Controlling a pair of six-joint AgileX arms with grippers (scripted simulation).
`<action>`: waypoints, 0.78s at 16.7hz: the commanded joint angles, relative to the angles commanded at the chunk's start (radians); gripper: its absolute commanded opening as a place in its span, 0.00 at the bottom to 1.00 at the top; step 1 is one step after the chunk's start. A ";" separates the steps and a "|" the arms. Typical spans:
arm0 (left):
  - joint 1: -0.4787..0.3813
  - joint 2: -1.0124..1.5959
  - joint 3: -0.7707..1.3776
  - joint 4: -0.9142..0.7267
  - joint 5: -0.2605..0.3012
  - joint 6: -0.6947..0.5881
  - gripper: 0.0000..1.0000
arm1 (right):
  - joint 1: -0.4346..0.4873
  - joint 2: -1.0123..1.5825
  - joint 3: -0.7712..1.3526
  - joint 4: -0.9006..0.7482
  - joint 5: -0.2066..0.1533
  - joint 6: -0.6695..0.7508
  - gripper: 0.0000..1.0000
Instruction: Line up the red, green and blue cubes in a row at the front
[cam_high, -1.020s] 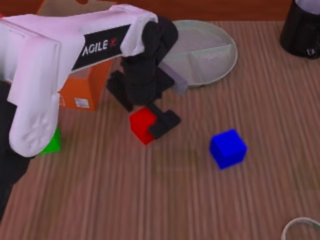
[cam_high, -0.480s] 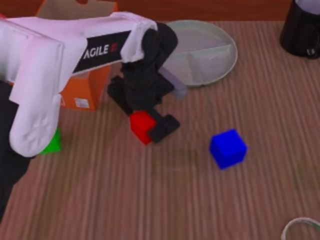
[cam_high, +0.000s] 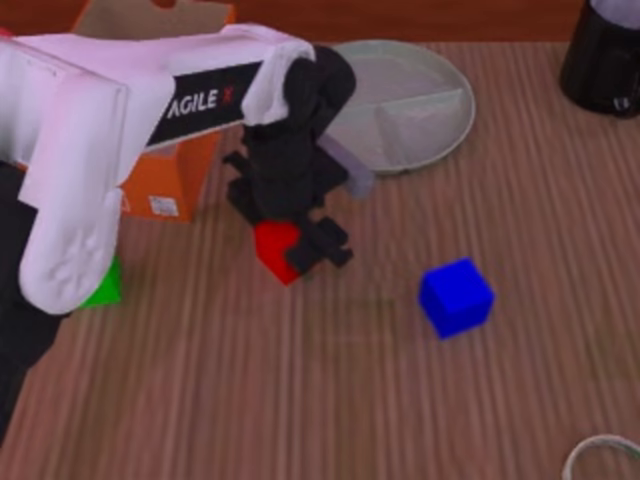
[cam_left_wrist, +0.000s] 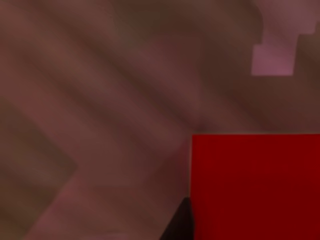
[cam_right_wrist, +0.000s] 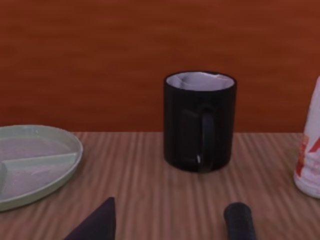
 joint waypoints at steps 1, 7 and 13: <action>0.000 0.000 0.000 0.000 0.000 0.000 0.10 | 0.000 0.000 0.000 0.000 0.000 0.000 1.00; 0.000 0.000 0.000 0.000 0.000 0.000 0.00 | 0.000 0.000 0.000 0.000 0.000 0.000 1.00; 0.002 -0.025 0.021 -0.025 0.007 -0.003 0.00 | 0.000 0.000 0.000 0.000 0.000 0.000 1.00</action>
